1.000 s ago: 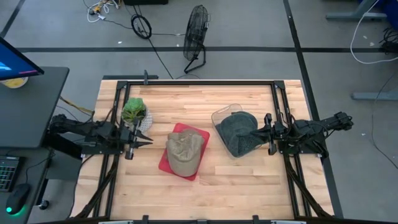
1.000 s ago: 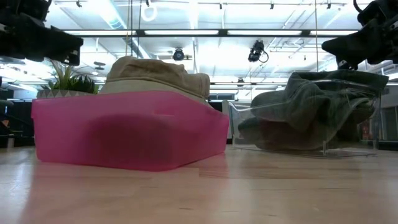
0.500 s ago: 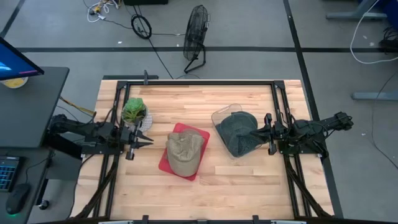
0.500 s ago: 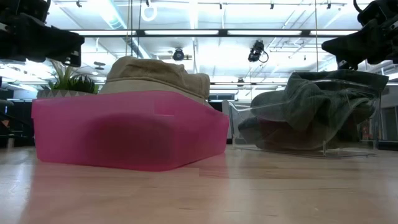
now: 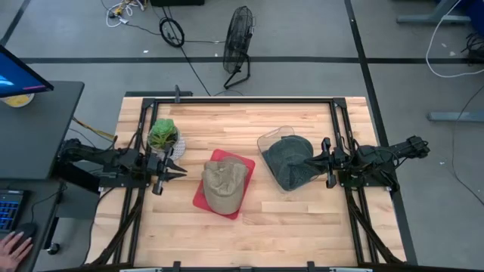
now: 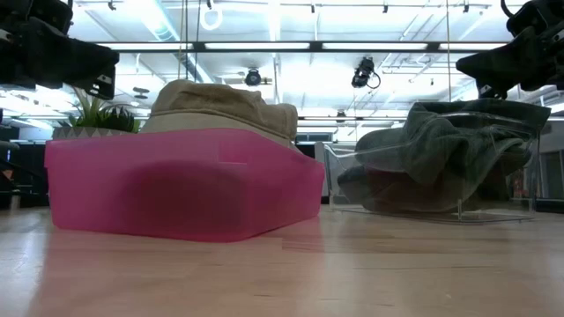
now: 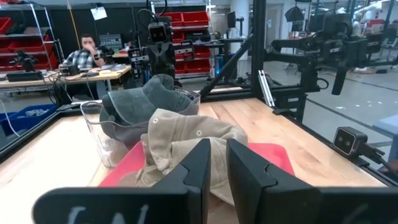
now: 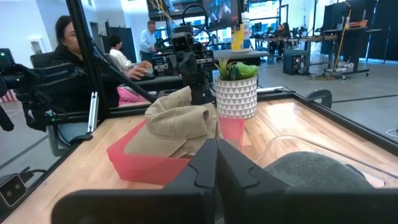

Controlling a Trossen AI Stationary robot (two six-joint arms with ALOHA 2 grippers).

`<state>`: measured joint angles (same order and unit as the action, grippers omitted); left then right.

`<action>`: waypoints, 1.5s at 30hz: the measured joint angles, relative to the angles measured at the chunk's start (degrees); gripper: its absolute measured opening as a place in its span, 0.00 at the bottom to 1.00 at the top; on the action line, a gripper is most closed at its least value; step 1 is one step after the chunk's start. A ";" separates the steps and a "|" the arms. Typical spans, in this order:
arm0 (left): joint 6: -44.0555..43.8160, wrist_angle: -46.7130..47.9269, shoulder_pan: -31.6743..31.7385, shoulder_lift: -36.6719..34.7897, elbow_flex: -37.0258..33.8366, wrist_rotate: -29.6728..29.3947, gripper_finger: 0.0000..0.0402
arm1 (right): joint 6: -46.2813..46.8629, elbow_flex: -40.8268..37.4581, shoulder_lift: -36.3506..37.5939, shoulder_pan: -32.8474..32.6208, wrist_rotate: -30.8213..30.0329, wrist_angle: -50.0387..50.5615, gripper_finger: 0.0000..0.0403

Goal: Pick & Place hat
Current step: Return to Home Position

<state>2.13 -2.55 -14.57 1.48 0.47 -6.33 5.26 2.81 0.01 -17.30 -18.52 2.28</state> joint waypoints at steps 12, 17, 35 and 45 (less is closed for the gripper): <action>-0.04 -0.43 0.00 0.00 -0.02 -0.02 0.13 | 0.00 0.00 0.00 0.02 0.02 0.02 0.04; -0.04 -0.45 0.00 0.00 -0.04 0.00 0.13 | 0.00 0.00 0.00 0.02 0.02 0.02 0.04; -0.04 -0.52 0.00 0.00 -0.04 0.00 0.13 | 0.00 0.00 0.00 0.01 0.02 0.02 0.04; -0.04 -0.52 0.00 0.00 -0.04 0.00 0.13 | 0.00 0.00 0.00 0.02 0.02 0.02 0.04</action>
<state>2.09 -3.07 -14.57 1.48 0.43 -6.33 5.26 2.81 0.01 -17.28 -18.50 2.31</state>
